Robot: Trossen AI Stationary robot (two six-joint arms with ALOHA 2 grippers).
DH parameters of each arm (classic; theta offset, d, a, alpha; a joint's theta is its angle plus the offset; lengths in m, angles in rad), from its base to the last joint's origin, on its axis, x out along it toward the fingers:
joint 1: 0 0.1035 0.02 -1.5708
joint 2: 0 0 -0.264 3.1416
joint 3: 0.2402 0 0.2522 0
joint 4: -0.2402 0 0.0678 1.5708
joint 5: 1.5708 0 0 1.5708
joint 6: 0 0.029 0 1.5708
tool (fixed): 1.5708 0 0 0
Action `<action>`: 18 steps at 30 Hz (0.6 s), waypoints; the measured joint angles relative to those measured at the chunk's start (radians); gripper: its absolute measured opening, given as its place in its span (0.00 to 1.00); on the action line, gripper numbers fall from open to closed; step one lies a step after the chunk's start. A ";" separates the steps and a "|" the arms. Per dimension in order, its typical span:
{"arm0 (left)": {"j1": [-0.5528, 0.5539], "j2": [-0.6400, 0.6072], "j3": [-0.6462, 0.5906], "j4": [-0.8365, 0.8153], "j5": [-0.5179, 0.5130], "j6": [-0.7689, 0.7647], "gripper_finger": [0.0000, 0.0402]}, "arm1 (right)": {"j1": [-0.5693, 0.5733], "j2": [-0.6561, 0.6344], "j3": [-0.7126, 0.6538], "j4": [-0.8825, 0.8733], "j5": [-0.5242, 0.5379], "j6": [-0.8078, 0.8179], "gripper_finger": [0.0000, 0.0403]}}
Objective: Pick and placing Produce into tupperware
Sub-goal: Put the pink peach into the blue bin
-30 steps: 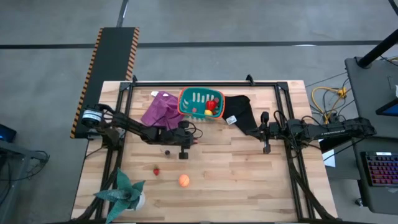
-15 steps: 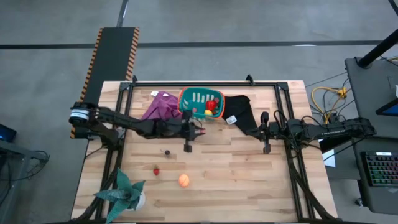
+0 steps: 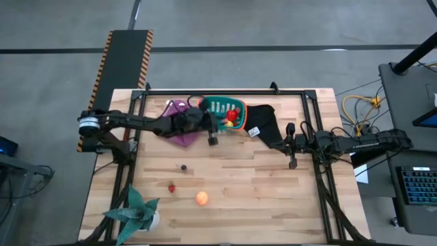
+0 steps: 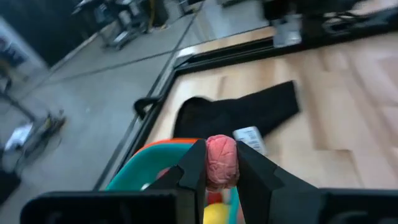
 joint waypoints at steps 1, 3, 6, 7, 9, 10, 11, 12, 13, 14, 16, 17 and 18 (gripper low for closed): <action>0.019 0.001 0.000 0.000 0.000 -0.029 0.12 | 0.000 0.000 0.000 0.000 0.000 0.000 0.02; 0.058 0.003 0.000 -0.001 0.000 -0.101 0.12 | 0.000 0.000 0.000 0.000 0.000 0.000 0.02; 0.109 0.003 -0.008 0.000 0.000 -0.206 0.12 | 0.000 0.000 0.000 0.000 0.000 0.000 0.02; 0.124 0.003 -0.012 -0.002 -0.002 -0.233 0.12 | 0.000 0.000 0.000 0.000 0.000 0.000 0.02; 0.146 0.003 -0.015 -0.002 -0.001 -0.277 0.12 | 0.000 0.000 0.000 0.000 0.000 0.000 0.02; 0.154 0.003 -0.015 0.000 0.000 -0.295 0.12 | 0.000 0.000 0.000 0.000 0.000 0.000 0.02; 0.162 0.003 -0.016 0.001 0.000 -0.313 0.12 | 0.000 0.000 0.000 0.000 0.000 0.000 0.02; 0.168 0.003 -0.020 0.000 0.000 -0.330 0.12 | 0.000 0.000 0.000 0.000 0.000 0.000 0.02; 0.173 0.003 -0.022 -0.002 0.000 -0.338 0.12 | 0.000 0.000 0.000 0.000 0.000 0.000 0.02; 0.178 0.003 -0.024 -0.002 -0.001 -0.351 0.12 | 0.000 0.000 0.000 0.000 0.000 0.000 0.02; 0.182 0.003 -0.026 0.000 -0.001 -0.356 0.12 | 0.000 0.000 0.000 0.000 0.000 0.000 0.02; 0.183 0.003 -0.027 -0.002 -0.001 -0.356 0.12 | 0.000 0.000 0.000 0.001 0.000 0.000 0.02; 0.184 0.005 -0.027 -0.008 -0.001 -0.356 0.12 | 0.000 0.000 0.000 0.001 0.000 0.000 0.02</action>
